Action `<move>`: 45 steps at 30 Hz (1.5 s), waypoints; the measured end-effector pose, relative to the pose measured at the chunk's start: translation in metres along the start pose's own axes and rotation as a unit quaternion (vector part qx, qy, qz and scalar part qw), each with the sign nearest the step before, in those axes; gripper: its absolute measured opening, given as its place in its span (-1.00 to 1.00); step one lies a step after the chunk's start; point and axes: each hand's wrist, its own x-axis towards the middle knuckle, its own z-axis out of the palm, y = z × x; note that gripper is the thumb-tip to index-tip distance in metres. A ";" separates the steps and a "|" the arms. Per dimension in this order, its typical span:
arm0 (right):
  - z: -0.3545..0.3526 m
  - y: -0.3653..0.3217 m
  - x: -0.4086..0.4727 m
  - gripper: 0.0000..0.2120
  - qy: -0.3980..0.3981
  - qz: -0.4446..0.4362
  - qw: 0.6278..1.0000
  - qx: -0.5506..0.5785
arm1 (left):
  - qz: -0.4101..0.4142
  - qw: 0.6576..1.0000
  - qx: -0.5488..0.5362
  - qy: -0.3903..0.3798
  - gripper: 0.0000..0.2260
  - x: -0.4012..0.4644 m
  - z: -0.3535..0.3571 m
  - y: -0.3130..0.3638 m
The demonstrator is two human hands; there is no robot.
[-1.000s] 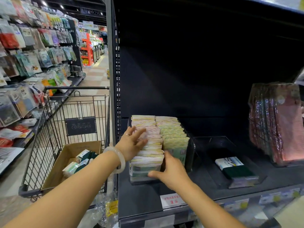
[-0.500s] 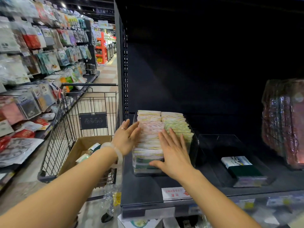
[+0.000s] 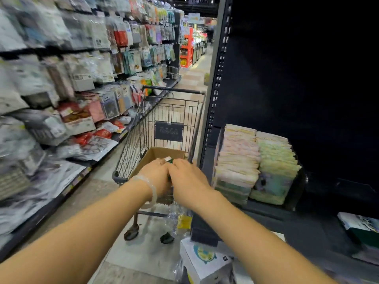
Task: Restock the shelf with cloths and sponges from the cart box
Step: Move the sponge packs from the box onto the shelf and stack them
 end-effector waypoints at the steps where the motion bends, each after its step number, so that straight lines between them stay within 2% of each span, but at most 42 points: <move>1: 0.012 -0.008 0.006 -0.58 -0.026 -0.005 1.000 -0.015 | -0.015 0.999 0.015 -0.026 -0.57 -0.004 0.007 -0.011; 4: 0.047 -0.033 0.024 -0.60 -0.093 -0.018 0.994 -0.049 | -0.058 0.994 0.035 -0.083 -0.60 -0.021 0.024 -0.046; 7: 0.071 -0.054 0.047 -0.59 -0.135 -0.019 0.990 -0.047 | -0.088 0.991 0.028 -0.099 -0.54 -0.033 0.037 -0.077; 10: 0.084 -0.070 0.077 -0.58 -0.149 -0.003 0.988 -0.040 | -0.102 0.990 0.016 -0.091 -0.49 -0.033 0.041 -0.109; 16: 0.114 -0.088 0.133 -0.58 -0.152 0.031 0.988 -0.023 | -0.097 0.993 0.006 -0.069 -0.57 -0.021 0.041 -0.169; 23: 0.150 -0.087 0.171 -0.55 -0.209 0.074 0.975 -0.016 | -0.091 0.990 0.005 -0.112 -0.57 0.007 0.061 -0.211; 27: 0.162 -0.075 0.199 -0.54 -0.219 0.088 0.972 -0.011 | -0.088 0.988 -0.023 -0.126 -0.53 0.036 0.070 -0.227; 34: 0.198 -0.040 0.271 -0.55 -0.247 0.109 0.963 -0.002 | -0.082 0.984 -0.063 -0.147 -0.64 0.110 0.093 -0.254; 38: 0.222 -0.008 0.339 -0.55 -0.271 0.108 0.956 0.021 | -0.091 0.975 -0.098 -0.179 -0.58 0.177 0.109 -0.272; 45: 0.277 0.087 0.451 -0.56 -0.326 0.148 0.932 0.059 | -0.135 0.932 -0.182 -0.284 -0.64 0.316 0.141 -0.303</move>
